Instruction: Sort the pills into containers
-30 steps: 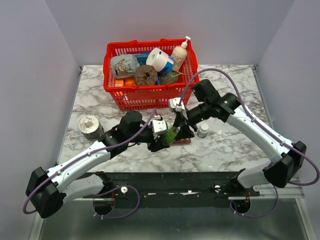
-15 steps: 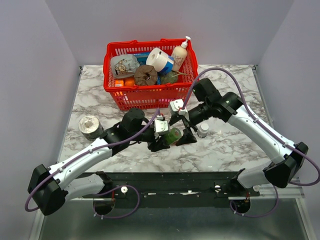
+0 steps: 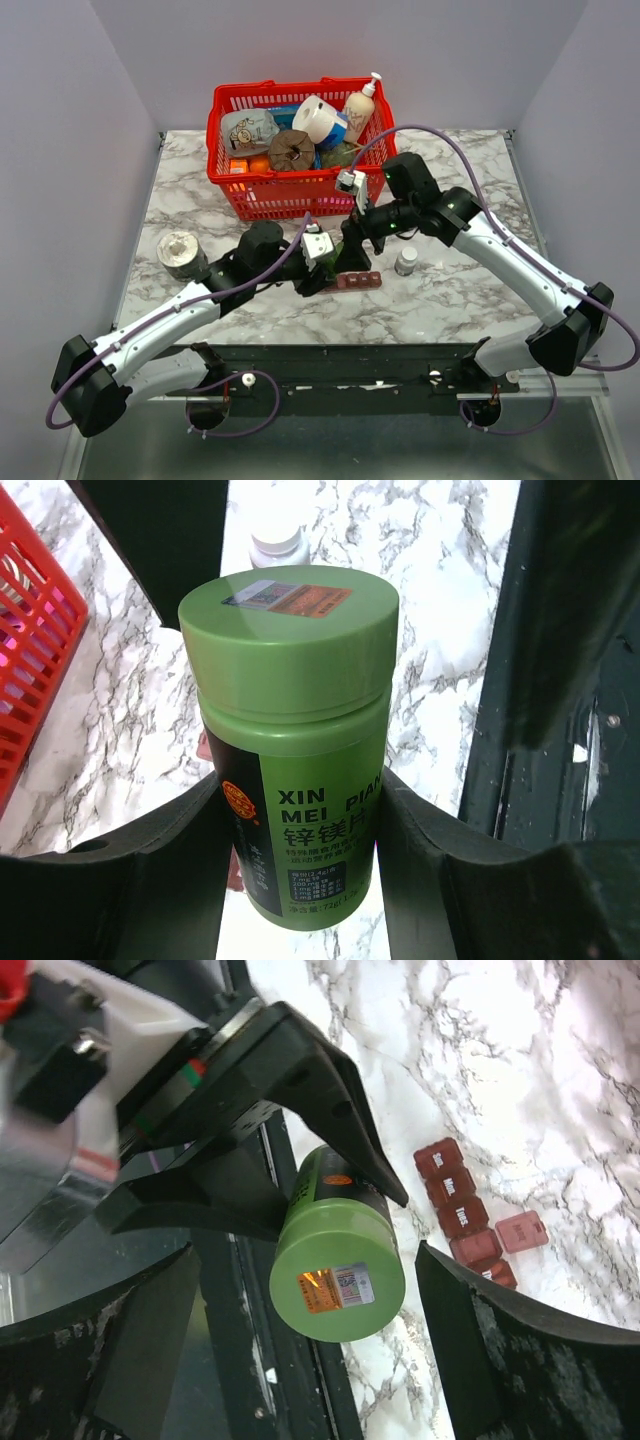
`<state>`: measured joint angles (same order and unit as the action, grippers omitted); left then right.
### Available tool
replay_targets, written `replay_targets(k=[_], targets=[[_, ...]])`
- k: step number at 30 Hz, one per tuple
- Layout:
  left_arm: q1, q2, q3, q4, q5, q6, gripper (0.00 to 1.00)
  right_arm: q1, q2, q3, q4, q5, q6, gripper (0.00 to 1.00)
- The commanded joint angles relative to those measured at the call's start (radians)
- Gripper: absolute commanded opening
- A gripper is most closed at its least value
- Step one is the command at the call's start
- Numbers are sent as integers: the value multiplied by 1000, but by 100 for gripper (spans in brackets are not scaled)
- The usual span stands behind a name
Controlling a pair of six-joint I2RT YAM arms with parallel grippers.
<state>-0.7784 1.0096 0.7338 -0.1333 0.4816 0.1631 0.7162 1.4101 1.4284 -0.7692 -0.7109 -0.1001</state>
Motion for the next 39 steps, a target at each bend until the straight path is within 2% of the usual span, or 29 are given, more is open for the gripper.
replay_targets(k=[1, 2, 3, 5, 6, 7, 9, 13, 16, 17, 19, 20, 21, 23, 24, 26, 27, 29, 30, 31, 33, 34, 35, 36, 37, 38, 39], targets=[[-4, -17, -13, 81, -55, -36, 0, 3, 24, -10, 45, 79, 124, 94], [-4, -16, -11, 81, -55, -37, 0, 3, 27, -10, 45, 76, 125, 92], [-4, -17, -11, 83, -60, -37, 0, 3, 30, -8, 47, 73, 123, 83], [-4, -16, -11, 78, -66, -31, 0, 3, 30, -5, 48, 61, 119, 69], [-4, -16, -14, 78, -69, -28, 0, 3, 32, -3, 47, 47, 114, 55], [-4, -14, -14, 77, -69, -28, 0, 3, 30, -2, 44, 42, 109, 46], [-4, -14, -19, 77, -67, -25, 0, 3, 35, 12, 28, 13, 76, 32], [-4, -22, -25, 69, -40, -1, 0, 5, 50, 55, -27, -90, -13, 17], [-4, -35, -34, 35, 47, 62, 0, 15, 64, 113, -135, -197, -249, 13], [-4, -34, -37, 25, 79, 102, 0, 20, 56, 118, -165, -218, -424, 13], [-1, -29, -47, -8, 141, 140, 0, 32, -5, 58, -176, -268, -612, 15], [-1, -26, -44, -23, 158, 170, 0, 35, -31, 28, -177, -280, -827, 17], [1, -17, -37, -37, 170, 183, 0, 40, -48, 9, -223, -292, -951, 18], [4, -11, -34, -72, 209, 199, 0, 40, 16, 95, -341, -292, -1182, 17], [4, -5, -30, -80, 216, 208, 0, 40, 30, 115, -422, -280, -1252, 19], [4, 1, -27, -81, 216, 205, 0, 42, 30, 112, -415, -266, -1297, 28], [4, 1, -24, -81, 209, 204, 0, 42, 30, 107, -385, -251, -1284, 37], [4, 0, -25, -75, 187, 199, 0, 42, 41, 110, -375, -245, -1215, 47], [4, -3, -25, -72, 184, 196, 0, 42, 41, 106, -354, -245, -1180, 58], [4, -5, -30, -57, 178, 184, 0, 43, 43, 96, -343, -249, -1146, 64], [4, -14, -34, -43, 164, 168, 0, 42, 26, 66, -283, -263, -1003, 78], [4, -16, -39, -29, 158, 152, 0, 40, 17, 52, -260, -275, -953, 82], [4, -19, -43, -23, 152, 142, 0, 40, 1, 38, -230, -274, -835, 85], [4, -25, -45, -16, 143, 132, 0, 40, -29, 8, -147, -269, -757, 99], [4, -29, -54, 0, 138, 121, 0, 40, -46, -6, -99, -239, -672, 100], [4, -34, -60, 12, 134, 98, 0, 40, -60, -16, -53, -216, -521, 100], [4, -43, -66, 24, 127, 84, 0, 37, -68, -14, -29, -197, -480, 100]])
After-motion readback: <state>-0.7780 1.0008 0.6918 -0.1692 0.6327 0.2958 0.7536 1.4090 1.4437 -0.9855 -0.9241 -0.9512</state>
